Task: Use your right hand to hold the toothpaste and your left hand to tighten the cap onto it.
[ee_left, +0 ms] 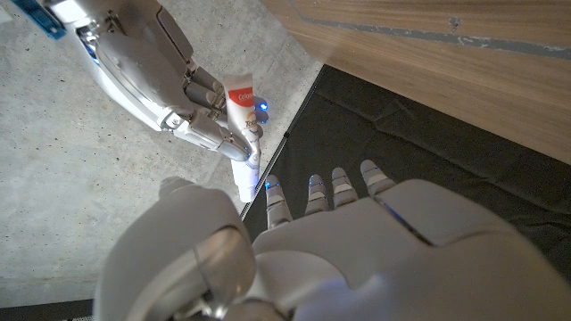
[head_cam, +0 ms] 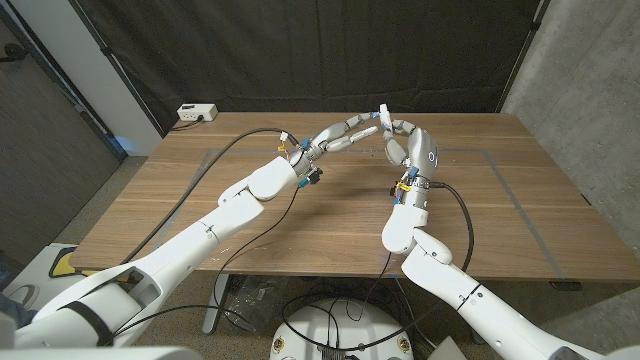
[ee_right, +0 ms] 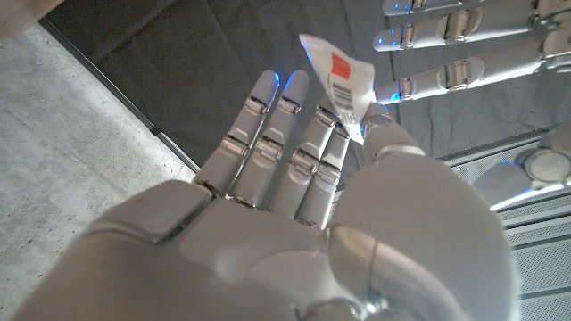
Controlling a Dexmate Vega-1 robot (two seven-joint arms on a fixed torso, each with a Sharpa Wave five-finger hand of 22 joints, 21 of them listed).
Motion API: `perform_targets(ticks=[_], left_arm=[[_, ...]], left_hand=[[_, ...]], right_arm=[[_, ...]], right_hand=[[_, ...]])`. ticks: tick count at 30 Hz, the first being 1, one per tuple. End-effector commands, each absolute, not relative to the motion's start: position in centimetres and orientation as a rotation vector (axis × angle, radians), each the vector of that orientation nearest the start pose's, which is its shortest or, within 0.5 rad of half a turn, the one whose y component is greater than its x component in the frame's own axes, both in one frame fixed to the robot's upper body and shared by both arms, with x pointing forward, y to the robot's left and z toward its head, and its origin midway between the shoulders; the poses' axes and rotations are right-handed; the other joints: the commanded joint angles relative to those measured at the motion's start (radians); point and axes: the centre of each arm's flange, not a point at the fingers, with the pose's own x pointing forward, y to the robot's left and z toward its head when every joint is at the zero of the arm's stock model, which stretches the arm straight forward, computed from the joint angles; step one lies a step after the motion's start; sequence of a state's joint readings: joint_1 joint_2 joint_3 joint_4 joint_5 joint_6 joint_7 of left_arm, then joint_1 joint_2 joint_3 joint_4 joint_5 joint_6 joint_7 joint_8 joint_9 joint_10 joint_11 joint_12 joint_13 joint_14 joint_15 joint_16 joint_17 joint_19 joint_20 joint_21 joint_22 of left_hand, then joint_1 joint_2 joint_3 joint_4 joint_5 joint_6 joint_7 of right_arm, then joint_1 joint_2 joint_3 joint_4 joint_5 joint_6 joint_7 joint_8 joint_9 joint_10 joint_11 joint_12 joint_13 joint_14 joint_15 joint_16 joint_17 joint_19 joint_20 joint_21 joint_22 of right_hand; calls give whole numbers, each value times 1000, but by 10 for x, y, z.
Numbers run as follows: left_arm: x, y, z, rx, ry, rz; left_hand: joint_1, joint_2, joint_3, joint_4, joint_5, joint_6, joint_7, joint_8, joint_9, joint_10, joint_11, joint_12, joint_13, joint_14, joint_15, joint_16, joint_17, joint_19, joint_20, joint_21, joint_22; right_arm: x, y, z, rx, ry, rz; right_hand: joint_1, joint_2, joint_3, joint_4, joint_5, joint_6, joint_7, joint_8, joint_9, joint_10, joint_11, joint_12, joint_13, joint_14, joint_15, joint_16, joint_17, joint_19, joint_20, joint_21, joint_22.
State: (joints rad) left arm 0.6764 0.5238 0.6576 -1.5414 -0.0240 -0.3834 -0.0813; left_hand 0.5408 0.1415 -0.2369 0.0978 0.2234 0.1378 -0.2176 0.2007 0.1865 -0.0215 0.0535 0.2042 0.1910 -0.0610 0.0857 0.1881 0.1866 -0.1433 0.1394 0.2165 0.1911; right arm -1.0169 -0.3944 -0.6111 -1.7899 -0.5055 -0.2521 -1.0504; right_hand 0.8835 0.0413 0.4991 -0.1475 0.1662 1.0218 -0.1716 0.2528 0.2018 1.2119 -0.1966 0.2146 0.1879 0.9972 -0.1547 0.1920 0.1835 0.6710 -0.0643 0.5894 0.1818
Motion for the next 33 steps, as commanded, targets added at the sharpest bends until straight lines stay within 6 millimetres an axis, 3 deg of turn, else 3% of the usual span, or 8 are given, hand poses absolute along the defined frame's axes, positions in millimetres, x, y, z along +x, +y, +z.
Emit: perform_targets(ticks=[1, 13, 33], left_arm=[[573, 93, 40, 703, -979, -581], [572, 97, 40, 700, -978, -574], [585, 81, 46, 712, -972, -613]], left_hand=[[7, -2, -8, -2, 6, 7, 1, 4, -1, 2, 9, 4, 1, -3, 1, 3, 2, -7, 0, 4, 3], [7, -2, -9, -1, 7, 21, 3, 7, -1, 8, 6, 7, 1, -2, -1, 4, 2, -5, 0, 5, 3], [8, -1, -9, -1, 7, 30, 0, 6, -1, 8, 5, 6, 1, -3, -1, 3, 2, -8, -1, 4, 3]], right_arm=[[525, -154, -32, -623, -926, -682], [539, -154, -35, -629, -879, -665], [524, -149, -37, -599, -940, -654]], right_hand=[[-2, 10, 4, 0, 6, 28, -16, 5, 5, 3, 1, 2, 4, 6, -51, -2, 5, -6, -77, 6, -1], [-4, 12, 4, 3, 6, 26, -14, 3, 5, 0, 3, 0, 4, 6, -52, -2, 6, -8, -76, 5, -1], [-5, 12, 4, 2, 7, 27, -12, 1, 6, 1, 5, 0, 4, 7, -49, -2, 5, -8, -76, 7, 2]])
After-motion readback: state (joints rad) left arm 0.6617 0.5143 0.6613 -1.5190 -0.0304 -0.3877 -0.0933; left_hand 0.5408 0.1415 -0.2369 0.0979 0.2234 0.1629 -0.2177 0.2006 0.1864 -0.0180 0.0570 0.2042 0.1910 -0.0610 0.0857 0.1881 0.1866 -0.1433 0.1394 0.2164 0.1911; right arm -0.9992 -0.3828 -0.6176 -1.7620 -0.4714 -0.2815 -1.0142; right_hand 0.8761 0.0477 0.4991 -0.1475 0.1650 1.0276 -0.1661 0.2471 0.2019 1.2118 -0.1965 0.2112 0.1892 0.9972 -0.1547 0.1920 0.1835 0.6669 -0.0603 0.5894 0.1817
